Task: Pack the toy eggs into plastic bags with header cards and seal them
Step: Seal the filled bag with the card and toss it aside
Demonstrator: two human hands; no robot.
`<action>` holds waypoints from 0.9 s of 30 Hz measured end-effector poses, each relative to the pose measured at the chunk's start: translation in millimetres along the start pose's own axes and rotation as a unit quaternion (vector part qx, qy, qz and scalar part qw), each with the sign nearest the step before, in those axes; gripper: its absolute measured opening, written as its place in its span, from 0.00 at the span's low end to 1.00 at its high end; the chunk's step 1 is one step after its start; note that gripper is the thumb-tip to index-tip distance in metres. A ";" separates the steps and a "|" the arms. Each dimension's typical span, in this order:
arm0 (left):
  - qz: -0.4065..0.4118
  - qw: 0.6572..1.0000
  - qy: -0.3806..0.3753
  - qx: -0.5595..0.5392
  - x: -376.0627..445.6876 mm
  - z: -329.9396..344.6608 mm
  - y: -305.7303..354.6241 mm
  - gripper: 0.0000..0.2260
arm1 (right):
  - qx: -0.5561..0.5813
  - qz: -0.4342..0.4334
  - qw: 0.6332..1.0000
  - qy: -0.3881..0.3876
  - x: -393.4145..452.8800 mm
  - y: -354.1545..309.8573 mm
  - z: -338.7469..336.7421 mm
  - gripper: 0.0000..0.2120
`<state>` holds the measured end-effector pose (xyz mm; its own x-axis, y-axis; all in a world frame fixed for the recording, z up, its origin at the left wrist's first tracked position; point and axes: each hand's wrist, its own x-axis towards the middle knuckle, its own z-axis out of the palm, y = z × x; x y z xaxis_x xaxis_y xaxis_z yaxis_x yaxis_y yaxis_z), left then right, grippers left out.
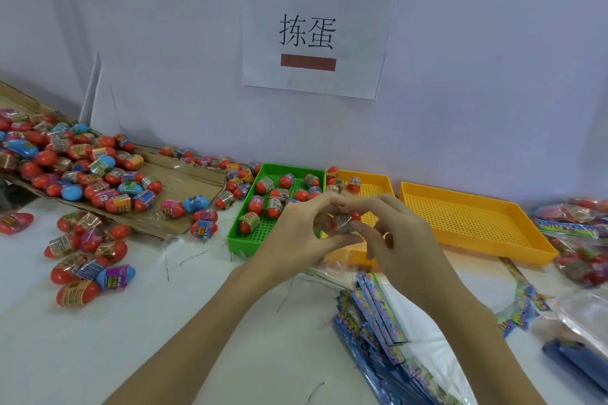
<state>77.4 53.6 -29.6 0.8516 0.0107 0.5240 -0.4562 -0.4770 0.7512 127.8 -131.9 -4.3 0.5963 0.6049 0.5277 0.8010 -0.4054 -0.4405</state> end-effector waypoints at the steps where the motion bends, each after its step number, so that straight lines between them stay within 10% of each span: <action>1: -0.005 1.000 -0.001 -0.005 0.0 0.2 0.2 0.17 | -0.022 -0.003 1.000 -0.006 0.1 0.5 0.4 0.13; 15: -0.046 0.998 0.033 -0.038 1.2 -4.3 -6.6 0.16 | 0.101 0.054 0.984 -0.133 -5.8 0.2 5.4 0.09; 27: -0.152 0.984 -0.028 -0.090 3.7 -15.5 -10.8 0.14 | 0.160 0.089 0.983 -0.029 -3.8 7.5 5.3 0.13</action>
<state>81.5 72.4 -29.5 0.9663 0.0775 0.2454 -0.2128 -0.2957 0.9313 131.3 -133.6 -13.5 0.7142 0.5862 0.3826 0.6208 -0.2780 -0.7330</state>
